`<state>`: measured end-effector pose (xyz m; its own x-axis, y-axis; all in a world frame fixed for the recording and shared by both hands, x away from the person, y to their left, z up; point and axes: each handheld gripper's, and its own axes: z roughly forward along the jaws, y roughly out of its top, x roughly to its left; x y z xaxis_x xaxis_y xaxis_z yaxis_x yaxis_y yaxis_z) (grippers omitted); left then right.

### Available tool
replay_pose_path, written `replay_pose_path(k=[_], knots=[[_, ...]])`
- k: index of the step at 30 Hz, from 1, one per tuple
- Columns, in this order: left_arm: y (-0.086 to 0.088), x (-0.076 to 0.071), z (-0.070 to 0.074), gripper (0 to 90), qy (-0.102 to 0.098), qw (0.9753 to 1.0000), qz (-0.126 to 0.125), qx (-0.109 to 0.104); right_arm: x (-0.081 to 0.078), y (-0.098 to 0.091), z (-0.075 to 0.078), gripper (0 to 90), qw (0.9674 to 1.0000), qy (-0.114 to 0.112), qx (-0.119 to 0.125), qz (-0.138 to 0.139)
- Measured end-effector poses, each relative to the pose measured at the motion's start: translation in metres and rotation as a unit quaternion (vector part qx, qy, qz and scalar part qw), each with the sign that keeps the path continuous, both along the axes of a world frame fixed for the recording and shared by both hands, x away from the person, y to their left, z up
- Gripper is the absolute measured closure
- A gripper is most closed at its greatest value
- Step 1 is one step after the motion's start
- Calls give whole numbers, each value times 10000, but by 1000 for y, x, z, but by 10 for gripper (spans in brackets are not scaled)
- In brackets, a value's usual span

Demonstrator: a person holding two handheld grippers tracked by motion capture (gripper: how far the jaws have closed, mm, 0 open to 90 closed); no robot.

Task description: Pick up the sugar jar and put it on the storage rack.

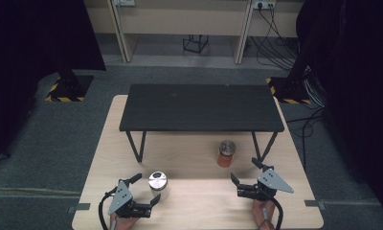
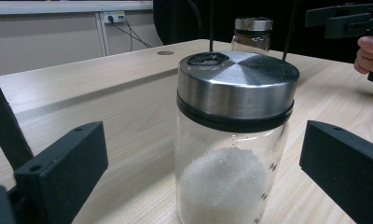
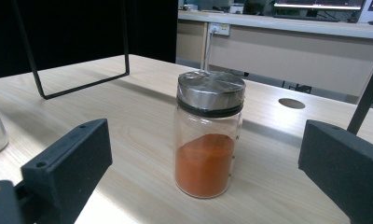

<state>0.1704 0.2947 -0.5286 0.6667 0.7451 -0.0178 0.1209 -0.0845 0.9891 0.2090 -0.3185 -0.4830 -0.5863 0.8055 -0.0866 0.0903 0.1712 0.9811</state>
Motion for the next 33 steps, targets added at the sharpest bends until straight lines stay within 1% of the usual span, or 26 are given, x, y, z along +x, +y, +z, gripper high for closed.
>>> replay_pose_path(k=[15, 33], knots=[[0, 0, 0, 6, -9, 10000, -10, 16, -1, -1, 0, 26, 10000, -51, 19, 2], [1, 1, -1, 6, -58, 10000, -61, 7, -1, -1, 0, 26, 10000, -50, 9, -25]])
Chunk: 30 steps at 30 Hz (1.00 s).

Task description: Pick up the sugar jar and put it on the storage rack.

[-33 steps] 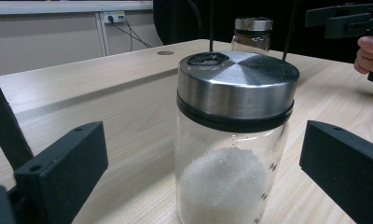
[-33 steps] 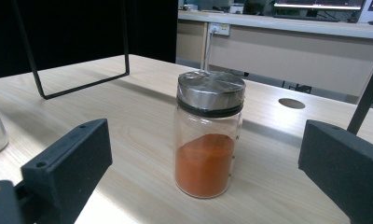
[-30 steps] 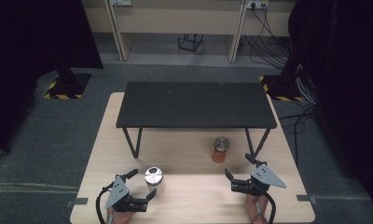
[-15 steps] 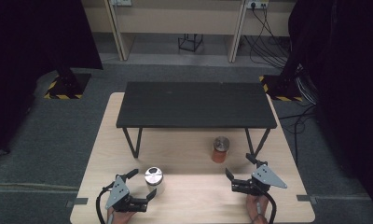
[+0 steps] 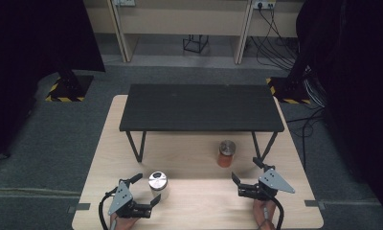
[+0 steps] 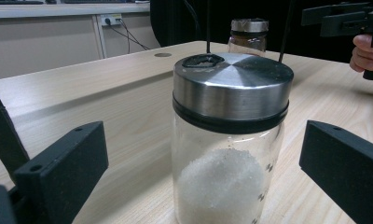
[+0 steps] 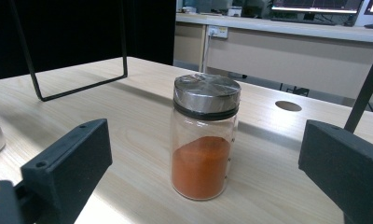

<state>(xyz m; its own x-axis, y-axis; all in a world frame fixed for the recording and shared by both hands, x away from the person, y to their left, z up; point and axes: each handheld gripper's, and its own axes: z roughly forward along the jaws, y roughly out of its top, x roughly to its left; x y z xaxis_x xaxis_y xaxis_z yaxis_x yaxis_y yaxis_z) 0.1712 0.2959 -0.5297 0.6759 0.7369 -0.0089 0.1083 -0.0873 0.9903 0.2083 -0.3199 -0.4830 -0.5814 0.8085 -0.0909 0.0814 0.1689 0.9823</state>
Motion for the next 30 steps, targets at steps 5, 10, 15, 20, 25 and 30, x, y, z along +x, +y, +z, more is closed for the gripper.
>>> replay_pose_path(k=[5, 10, 15, 20, 25, 30], knots=[[0, 0, -1, 6, -9, 10000, 10, -17, 0, -1, -1, 26, 10000, 9, 26, -27], [1, -2, -2, 7, -16, 9999, 53, -91, -1, -2, -1, 26, 10000, -9, 64, -26], [1, -2, -3, 6, -25, 9999, 45, -97, -1, -3, -1, 26, 9999, -14, 108, -67], [1, -2, -3, 7, -20, 9999, 50, -104, -3, -4, -1, 26, 9999, -43, 131, -59], [1, -2, -3, 7, -28, 9999, 55, -85, -2, -4, -2, 26, 9999, -30, 140, -35], [0, -2, -2, 7, -6, 9999, 75, -105, -2, -4, -3, 26, 9999, -23, 132, 12]])
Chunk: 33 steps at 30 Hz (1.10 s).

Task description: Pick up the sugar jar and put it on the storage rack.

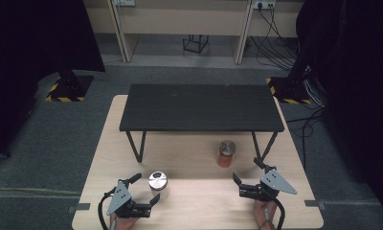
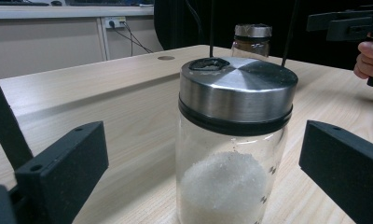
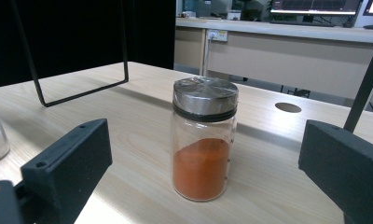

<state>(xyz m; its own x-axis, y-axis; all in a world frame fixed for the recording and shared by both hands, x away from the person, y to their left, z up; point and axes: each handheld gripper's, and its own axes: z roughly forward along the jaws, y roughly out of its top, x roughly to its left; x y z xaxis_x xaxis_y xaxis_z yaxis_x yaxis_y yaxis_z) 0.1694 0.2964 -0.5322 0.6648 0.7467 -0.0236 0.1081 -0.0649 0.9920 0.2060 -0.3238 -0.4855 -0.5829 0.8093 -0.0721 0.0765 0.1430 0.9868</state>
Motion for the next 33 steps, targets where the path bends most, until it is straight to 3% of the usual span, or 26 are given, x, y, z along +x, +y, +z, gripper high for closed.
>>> replay_pose_path(k=[22, 33], knots=[[0, -2, -1, 7, -62, 10000, -23, 21, -1, 0, 1, 26, 10000, -13, 4, 40], [-1, -3, -1, 13, -58, 9998, -116, -128, 0, 0, 1, 26, 10000, -6, -37, 39]])
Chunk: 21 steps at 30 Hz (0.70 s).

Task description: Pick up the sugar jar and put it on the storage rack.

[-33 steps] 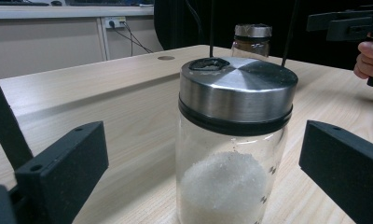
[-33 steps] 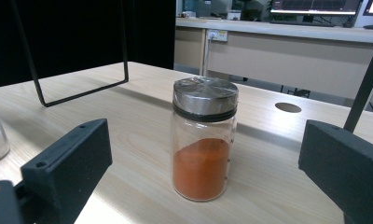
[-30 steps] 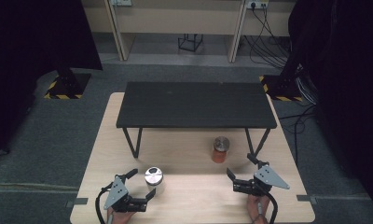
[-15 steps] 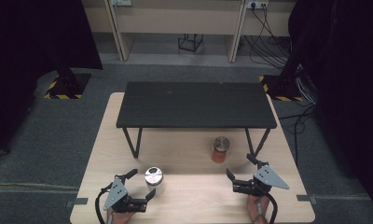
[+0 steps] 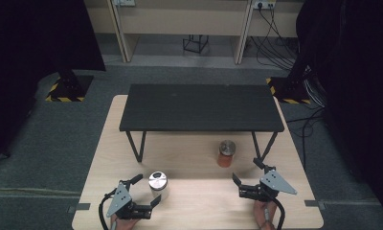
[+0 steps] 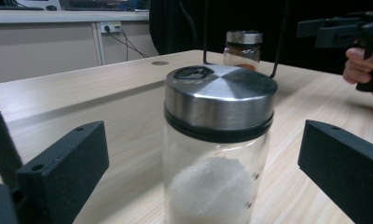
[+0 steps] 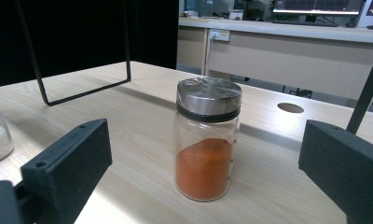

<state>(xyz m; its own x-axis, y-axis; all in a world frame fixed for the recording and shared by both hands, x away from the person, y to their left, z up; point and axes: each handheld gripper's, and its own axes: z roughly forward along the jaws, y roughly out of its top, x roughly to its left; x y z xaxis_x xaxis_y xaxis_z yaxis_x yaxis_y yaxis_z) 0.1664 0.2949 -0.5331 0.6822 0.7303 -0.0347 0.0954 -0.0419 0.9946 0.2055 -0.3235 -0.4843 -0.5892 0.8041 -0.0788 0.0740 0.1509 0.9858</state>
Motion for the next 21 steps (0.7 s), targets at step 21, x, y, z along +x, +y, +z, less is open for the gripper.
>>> replay_pose_path(k=[21], knots=[[-19, 2, 9, 14, 64, 9999, -38, -125, -1, -1, 1, 26, 10000, 10, -6, -27]])
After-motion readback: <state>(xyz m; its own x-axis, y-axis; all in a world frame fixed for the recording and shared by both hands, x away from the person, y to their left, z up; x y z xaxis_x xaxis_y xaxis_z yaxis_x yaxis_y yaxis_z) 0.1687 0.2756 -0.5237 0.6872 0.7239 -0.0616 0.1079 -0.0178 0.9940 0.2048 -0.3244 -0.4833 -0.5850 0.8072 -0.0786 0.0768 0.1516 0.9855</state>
